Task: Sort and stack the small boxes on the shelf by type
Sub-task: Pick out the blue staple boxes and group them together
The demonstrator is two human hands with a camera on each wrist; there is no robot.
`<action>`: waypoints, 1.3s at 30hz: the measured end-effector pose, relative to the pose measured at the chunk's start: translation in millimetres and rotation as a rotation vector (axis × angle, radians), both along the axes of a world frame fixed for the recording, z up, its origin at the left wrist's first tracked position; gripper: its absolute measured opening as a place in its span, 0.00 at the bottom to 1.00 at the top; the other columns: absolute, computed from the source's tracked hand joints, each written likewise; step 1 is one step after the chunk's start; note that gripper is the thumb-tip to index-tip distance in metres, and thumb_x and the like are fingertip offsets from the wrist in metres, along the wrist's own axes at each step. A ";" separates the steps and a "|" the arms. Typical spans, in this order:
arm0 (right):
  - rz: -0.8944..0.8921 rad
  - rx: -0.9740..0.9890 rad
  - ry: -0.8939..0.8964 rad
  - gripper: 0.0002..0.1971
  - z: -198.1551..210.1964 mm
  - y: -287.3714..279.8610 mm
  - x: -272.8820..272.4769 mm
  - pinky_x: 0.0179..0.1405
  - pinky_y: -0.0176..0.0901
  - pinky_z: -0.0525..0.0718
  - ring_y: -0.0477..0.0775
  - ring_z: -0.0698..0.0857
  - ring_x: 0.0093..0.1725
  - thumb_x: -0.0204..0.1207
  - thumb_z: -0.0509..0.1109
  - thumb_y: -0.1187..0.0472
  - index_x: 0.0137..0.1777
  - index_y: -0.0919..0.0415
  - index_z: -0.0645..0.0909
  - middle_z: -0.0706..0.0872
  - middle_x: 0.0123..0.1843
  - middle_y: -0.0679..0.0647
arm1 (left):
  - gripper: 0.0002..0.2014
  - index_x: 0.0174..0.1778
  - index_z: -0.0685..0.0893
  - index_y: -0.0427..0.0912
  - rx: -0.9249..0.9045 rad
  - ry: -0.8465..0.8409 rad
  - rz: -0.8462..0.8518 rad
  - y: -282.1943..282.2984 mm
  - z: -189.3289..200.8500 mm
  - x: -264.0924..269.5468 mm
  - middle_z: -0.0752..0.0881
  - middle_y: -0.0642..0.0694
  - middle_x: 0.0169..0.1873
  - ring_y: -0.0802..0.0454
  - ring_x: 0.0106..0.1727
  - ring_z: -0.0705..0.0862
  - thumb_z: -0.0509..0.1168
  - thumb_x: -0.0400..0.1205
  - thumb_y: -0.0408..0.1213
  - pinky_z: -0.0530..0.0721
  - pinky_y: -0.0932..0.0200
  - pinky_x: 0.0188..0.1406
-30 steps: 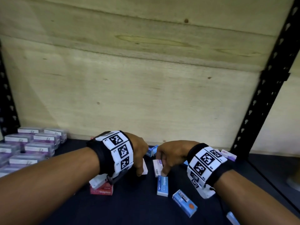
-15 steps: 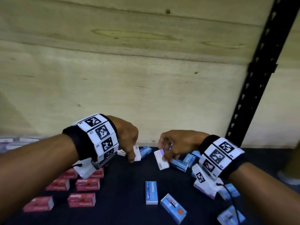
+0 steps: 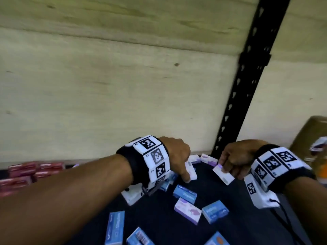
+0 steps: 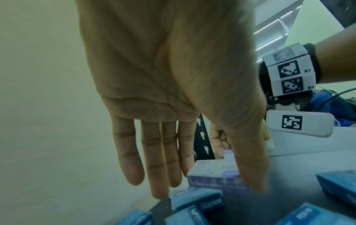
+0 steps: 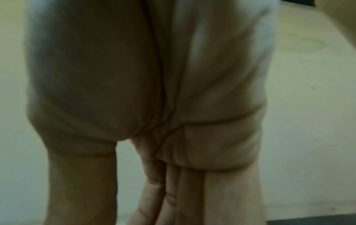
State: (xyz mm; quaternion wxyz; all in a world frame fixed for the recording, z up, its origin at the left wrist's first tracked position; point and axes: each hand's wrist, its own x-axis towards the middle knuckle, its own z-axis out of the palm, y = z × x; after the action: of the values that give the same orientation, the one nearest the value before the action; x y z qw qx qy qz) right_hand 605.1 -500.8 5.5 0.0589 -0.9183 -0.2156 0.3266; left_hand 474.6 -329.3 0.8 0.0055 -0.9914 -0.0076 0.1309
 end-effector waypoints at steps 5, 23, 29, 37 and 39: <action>-0.025 0.010 0.009 0.07 -4.7 -0.4 8.7 0.56 0.58 0.88 0.61 0.90 0.42 0.77 0.74 0.72 0.54 0.67 0.86 0.92 0.43 0.65 | 0.25 0.30 0.74 0.47 0.021 -0.040 -0.047 -27.6 -12.3 30.4 0.77 0.51 0.31 0.53 0.29 0.76 0.74 0.69 0.64 0.70 0.61 0.25; 0.127 -0.146 -0.249 0.17 -3.3 13.7 -7.6 0.59 0.52 0.85 0.52 0.85 0.37 0.76 0.77 0.62 0.64 0.65 0.85 0.92 0.48 0.55 | 0.32 0.59 0.86 0.43 0.004 0.016 -0.016 -8.5 -9.5 21.5 0.87 0.47 0.53 0.46 0.52 0.85 0.68 0.73 0.68 0.85 0.52 0.50; 0.288 -0.130 -0.457 0.17 0.3 23.9 -38.8 0.58 0.49 0.86 0.55 0.88 0.51 0.76 0.73 0.45 0.53 0.59 0.89 0.91 0.50 0.53 | 0.20 0.54 0.86 0.46 -0.011 0.043 0.100 42.3 17.5 -40.9 0.88 0.50 0.50 0.49 0.51 0.85 0.68 0.78 0.60 0.85 0.52 0.53; 0.438 -0.060 -0.166 0.18 3.7 37.7 -103.3 0.43 0.41 0.84 0.49 0.84 0.40 0.71 0.79 0.42 0.46 0.57 0.87 0.87 0.39 0.50 | 0.12 0.58 0.84 0.49 0.189 0.086 0.299 107.5 34.2 -119.5 0.83 0.51 0.48 0.50 0.49 0.81 0.70 0.81 0.46 0.79 0.56 0.49; 0.462 -0.115 -0.171 0.19 1.0 41.2 -117.2 0.40 0.39 0.84 0.49 0.85 0.40 0.71 0.79 0.43 0.47 0.60 0.88 0.89 0.41 0.51 | 0.14 0.59 0.85 0.50 0.214 0.099 0.336 120.3 29.6 -132.5 0.85 0.50 0.50 0.50 0.49 0.82 0.73 0.78 0.45 0.80 0.57 0.50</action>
State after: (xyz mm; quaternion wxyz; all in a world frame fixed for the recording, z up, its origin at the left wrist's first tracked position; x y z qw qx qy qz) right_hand 487.9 -459.7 6.4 -0.0882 -0.8708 -0.4050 0.2645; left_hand 342.1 -209.0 30.4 0.0894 -0.9623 -0.1863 0.1768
